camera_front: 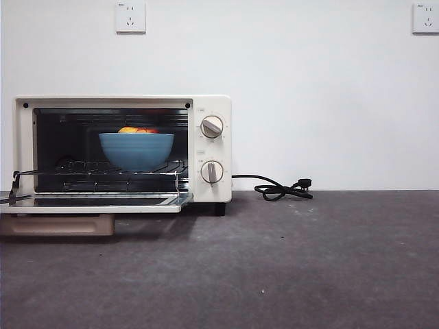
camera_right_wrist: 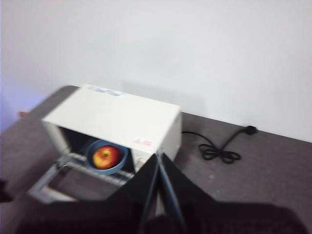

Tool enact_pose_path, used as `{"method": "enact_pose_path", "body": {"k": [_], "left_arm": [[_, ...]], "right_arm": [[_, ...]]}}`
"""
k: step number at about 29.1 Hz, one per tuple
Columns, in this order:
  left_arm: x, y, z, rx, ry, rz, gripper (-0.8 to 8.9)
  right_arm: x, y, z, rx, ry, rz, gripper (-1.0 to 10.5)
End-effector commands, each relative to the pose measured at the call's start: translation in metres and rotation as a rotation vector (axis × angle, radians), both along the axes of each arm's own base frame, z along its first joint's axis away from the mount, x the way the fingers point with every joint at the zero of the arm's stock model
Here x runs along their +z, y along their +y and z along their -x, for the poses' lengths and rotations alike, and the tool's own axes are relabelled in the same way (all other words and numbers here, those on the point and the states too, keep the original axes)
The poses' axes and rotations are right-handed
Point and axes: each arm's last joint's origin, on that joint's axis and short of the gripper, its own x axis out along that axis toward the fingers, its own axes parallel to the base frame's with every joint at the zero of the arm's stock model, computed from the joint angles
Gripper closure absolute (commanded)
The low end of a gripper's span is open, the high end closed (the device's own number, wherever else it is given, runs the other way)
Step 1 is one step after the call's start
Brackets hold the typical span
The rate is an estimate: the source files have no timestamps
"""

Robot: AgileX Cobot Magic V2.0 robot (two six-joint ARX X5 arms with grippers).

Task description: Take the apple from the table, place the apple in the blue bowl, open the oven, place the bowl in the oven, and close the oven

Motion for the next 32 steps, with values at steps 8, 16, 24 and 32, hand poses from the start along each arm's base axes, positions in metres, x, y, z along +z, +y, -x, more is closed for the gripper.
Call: {"method": "enact_pose_path", "body": {"k": [8, 16, 24, 32], "left_arm": [[-0.035, 0.017, -0.013, 0.035, 0.045, 0.120, 8.22], [-0.057, 0.022, -0.028, 0.021, 0.003, 0.245, 8.22], [-0.065, 0.026, -0.034, 0.032, -0.018, 0.250, 8.22], [-0.062, 0.029, -0.037, 0.030, -0.089, 0.342, 8.22]], "right_arm": [[-0.053, -0.022, 0.025, 0.070, 0.151, 0.126, 9.6], [-0.125, -0.029, 0.040, 0.235, 0.354, 0.196, 9.6], [-0.160, -0.028, 0.041, 0.251, 0.489, 0.190, 9.6], [-0.154, -0.021, 0.037, 0.309, 0.439, 0.104, 9.6]]}}
